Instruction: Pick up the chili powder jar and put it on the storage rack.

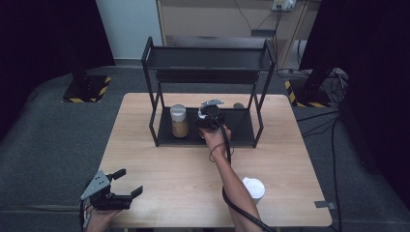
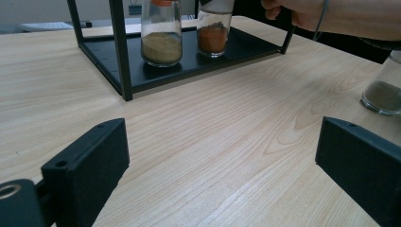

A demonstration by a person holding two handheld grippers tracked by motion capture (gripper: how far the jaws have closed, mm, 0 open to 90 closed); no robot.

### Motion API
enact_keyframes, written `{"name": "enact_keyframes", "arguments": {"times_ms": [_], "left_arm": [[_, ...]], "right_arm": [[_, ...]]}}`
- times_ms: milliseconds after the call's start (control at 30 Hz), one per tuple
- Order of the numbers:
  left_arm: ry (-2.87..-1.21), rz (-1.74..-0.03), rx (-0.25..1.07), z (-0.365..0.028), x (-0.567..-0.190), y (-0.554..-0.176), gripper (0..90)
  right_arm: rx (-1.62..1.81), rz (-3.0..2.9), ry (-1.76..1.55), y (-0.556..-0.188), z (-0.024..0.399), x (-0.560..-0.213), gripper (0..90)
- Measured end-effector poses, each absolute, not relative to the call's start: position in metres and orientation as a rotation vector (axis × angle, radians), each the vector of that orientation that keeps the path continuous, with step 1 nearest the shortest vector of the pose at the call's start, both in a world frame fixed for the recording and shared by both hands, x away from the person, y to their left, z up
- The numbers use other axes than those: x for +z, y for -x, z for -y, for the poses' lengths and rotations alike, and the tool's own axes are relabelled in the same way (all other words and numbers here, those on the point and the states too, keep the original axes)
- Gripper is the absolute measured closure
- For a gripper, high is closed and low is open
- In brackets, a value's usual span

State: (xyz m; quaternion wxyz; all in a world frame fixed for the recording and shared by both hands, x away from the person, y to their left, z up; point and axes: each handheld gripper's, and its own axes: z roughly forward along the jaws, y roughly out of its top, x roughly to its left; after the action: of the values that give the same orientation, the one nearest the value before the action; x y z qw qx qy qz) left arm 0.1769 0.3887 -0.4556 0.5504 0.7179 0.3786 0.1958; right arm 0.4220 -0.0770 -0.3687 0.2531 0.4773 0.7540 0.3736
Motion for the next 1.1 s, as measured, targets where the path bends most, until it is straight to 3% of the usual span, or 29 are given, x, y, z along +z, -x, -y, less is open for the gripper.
{"name": "enact_keyframes", "arguments": {"times_ms": [233,633,1100], "left_arm": [[-1.703,-0.895,0.464,-0.388,-0.455,-0.177,2.5],[-1.707,-0.892,0.465,-0.388,-0.455,-0.177,2.6],[-1.709,-0.888,0.457,-0.388,-0.455,-0.178,2.6]], "right_arm": [[1.017,-2.053,-1.315,-0.423,0.079,-0.368,29.8],[1.048,-2.034,-1.360,-0.425,0.086,-0.354,9.9],[1.142,-2.084,-1.282,-0.410,0.112,-0.314,8.5]]}}
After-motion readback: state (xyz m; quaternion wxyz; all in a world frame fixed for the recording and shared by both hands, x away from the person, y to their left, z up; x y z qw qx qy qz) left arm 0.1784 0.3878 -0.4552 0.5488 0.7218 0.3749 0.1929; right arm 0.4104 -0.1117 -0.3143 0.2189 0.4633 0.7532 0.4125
